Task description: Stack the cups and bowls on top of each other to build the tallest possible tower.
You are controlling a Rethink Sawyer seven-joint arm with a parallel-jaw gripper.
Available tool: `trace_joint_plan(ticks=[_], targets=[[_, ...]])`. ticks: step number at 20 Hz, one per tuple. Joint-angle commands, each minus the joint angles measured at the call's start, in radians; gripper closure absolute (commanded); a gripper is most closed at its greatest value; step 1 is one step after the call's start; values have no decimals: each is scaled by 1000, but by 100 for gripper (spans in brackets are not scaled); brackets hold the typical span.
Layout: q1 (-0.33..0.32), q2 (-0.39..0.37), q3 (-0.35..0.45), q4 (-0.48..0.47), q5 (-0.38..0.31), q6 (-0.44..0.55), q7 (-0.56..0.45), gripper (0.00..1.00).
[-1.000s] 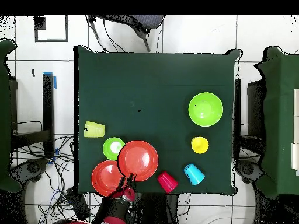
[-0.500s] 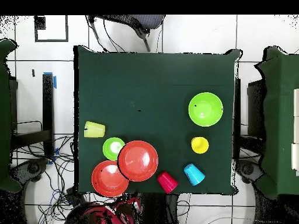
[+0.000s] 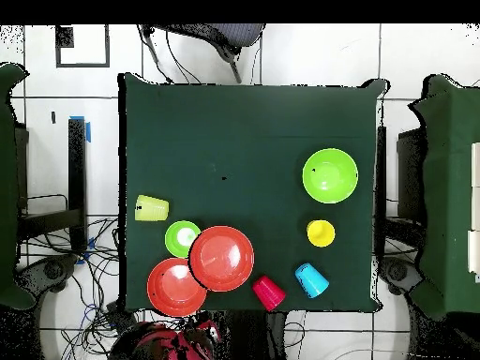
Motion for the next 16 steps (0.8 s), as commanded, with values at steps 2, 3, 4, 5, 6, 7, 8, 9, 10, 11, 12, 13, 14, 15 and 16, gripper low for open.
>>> trace_joint_plan(ticks=[2,3,4,5,6,7,8,9,10,11,12,13,14,15,16], targets=[[28,-13,51,11,-7,-32,-190,0],[29,-32,53,23,-13,-43,-184,0],[29,-52,55,35,-19,-55,-178,0],[29,-61,56,43,-24,-65,-172,0],[28,-70,58,50,-28,-76,-165,0],[28,-71,64,52,-26,-97,-155,0],[25,-64,72,49,-24,-112,-145,0],[22,-58,79,46,-22,-128,-134,0],[26,-48,87,43,-22,-125,-126,0],[36,-35,102,35,-23,-126,-113,0],[42,-33,111,32,-24,-127,-101,0],[48,-53,128,31,-28,-150,-75,0],[51,-80,139,36,-23,-174,-61,0],[54,-108,150,40,-18,-198,-47,0],[56,-133,153,42,-7,-213,-47,0]])
